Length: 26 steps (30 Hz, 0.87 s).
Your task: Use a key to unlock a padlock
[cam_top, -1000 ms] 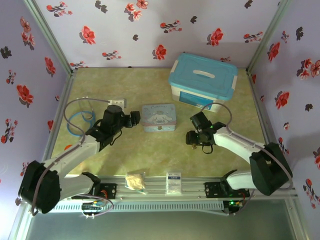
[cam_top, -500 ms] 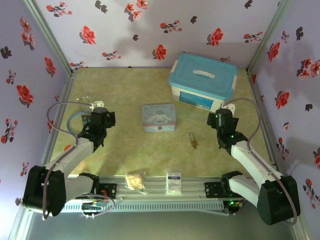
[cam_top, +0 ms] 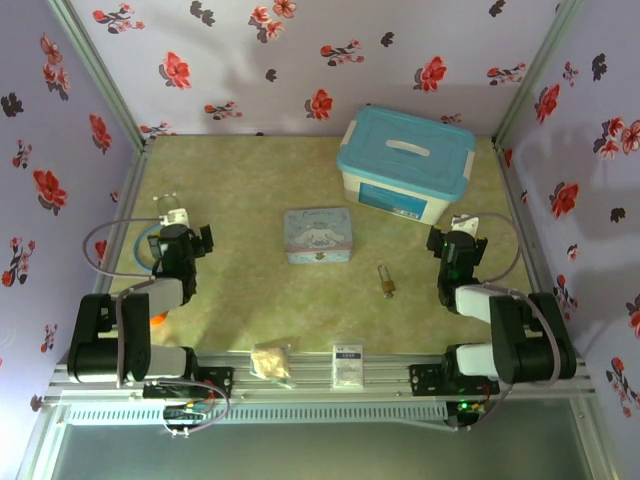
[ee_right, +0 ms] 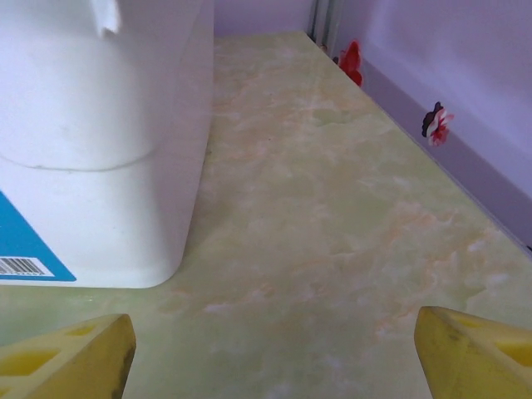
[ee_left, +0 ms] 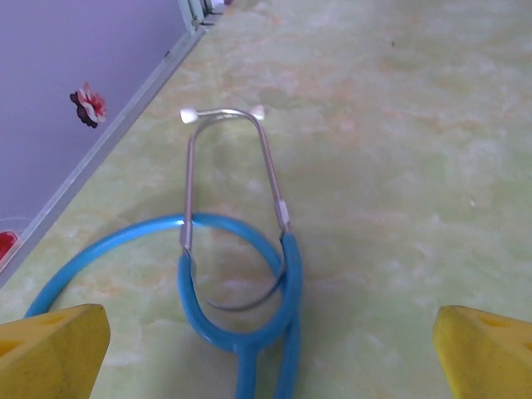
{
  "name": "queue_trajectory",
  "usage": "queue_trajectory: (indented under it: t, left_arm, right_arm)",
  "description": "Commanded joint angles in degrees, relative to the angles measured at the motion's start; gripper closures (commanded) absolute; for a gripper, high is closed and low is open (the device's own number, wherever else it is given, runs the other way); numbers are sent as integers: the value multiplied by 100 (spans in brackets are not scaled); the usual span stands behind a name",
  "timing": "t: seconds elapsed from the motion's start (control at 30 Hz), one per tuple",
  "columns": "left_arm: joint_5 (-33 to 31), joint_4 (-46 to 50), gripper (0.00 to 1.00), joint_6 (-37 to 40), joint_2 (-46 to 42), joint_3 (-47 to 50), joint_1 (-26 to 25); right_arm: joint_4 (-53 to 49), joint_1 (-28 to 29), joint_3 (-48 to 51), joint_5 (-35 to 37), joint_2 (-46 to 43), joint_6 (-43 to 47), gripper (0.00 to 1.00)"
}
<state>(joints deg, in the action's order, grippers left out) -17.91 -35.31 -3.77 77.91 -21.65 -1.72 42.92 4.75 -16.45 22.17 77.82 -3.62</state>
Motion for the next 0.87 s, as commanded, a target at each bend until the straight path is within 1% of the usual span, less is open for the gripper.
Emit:
queue_trajectory:
  t: [0.0,0.07,0.13,0.17,0.2,0.23,0.27,0.37,0.43,0.5,0.6,0.7,0.83]
  left_arm:
    - [613,-1311,0,-84,431,52,209]
    - [911,-2199,0,-59,1108,177,331]
    - [848,-1817,0,-66,925,136,281]
    - [753,-1915,0,-87,989,137,283]
    - [728,-1948,0,-48,1062,108,265]
    - [728,-1757,0,-35,1020,47,241]
    - [715,-1851,0,-20,1045,62,232]
    - [675,-1825,0,-10,1052,49,209]
    - [666,-1829,0,5,1057,51,203]
    - [657,-1836,0,0,1055,56,200]
    - [658,-1839,0,4,1043,56,205]
    - [660,-1839,0,0,1049,56,204]
    - [666,-1834,0,-1,1051,56,201]
  right_arm:
    - [1012,-168,-117,-264,471,-189,13]
    - [1520,-211,-103,-271,980,-235,13]
    - [1817,-222,-177,-214,1299,-253,11]
    - [1339,-221,-322,-256,1163,-277,10]
    - [773,-221,-520,-158,1072,-370,6]
    - [757,-221,-537,-123,1107,-349,1]
    - [1064,-229,-451,-133,1195,-339,1]
    - [818,-229,-494,-132,1101,-342,1]
    - [1063,-226,-439,-117,1172,-306,1]
    - [920,-223,-471,-123,1116,-322,1]
    - [992,-212,-471,-179,1147,-257,1]
    - [768,-233,-594,-267,1183,-280,1]
    - [898,-238,-504,-266,1139,-245,1]
